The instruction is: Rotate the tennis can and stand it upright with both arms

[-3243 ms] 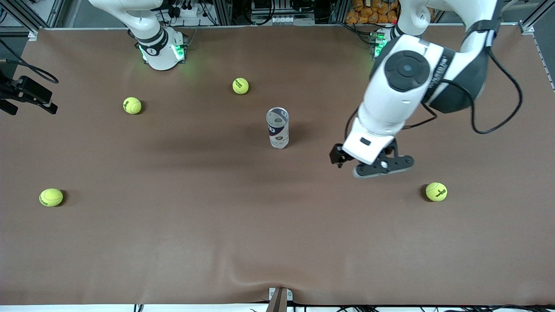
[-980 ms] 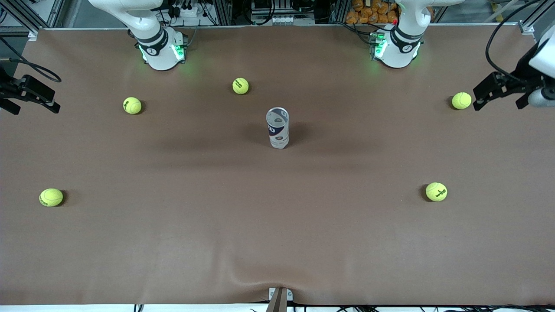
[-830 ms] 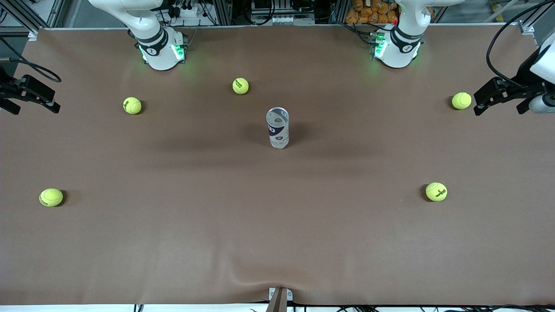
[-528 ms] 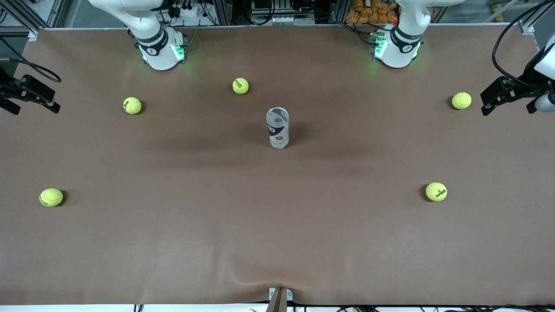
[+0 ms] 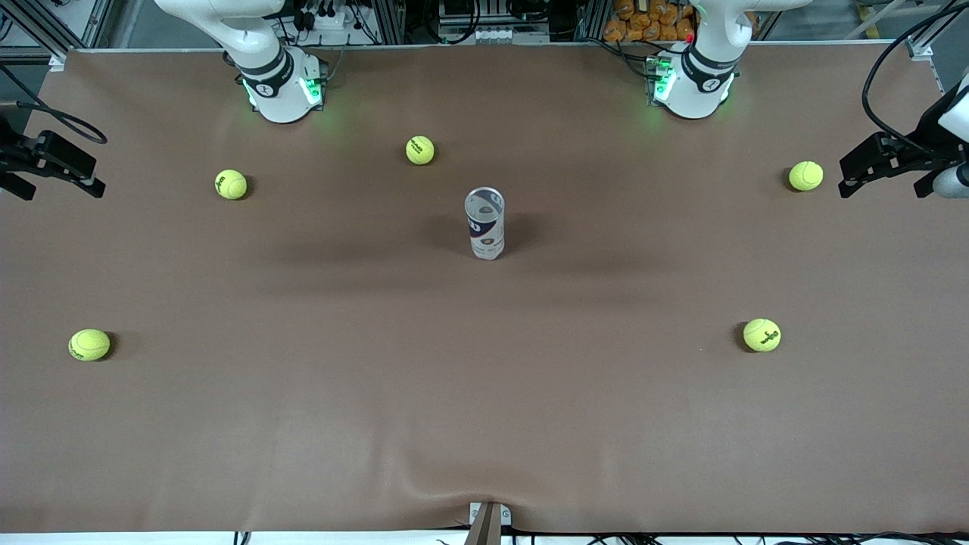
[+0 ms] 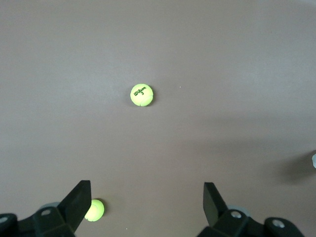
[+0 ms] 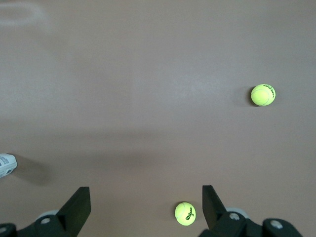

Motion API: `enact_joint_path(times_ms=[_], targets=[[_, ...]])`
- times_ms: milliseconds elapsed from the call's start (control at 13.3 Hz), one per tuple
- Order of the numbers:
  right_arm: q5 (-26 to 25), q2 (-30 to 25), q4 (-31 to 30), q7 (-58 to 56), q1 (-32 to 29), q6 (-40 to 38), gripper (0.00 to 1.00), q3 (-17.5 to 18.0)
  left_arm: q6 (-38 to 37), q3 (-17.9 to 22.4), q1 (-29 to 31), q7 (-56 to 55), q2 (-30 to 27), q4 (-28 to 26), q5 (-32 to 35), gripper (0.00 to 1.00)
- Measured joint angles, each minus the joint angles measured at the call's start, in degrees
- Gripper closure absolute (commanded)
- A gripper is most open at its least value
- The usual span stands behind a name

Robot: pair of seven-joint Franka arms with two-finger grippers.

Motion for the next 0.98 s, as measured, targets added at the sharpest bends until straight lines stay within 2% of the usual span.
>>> enact_joint_path(times_ms=[980], targets=[[0.0, 0.0, 0.0, 0.0, 0.4, -0.04, 0.0, 0.03, -1.03, 0.37, -0.04, -0.44, 0.17, -0.72, -0.1, 0.0]])
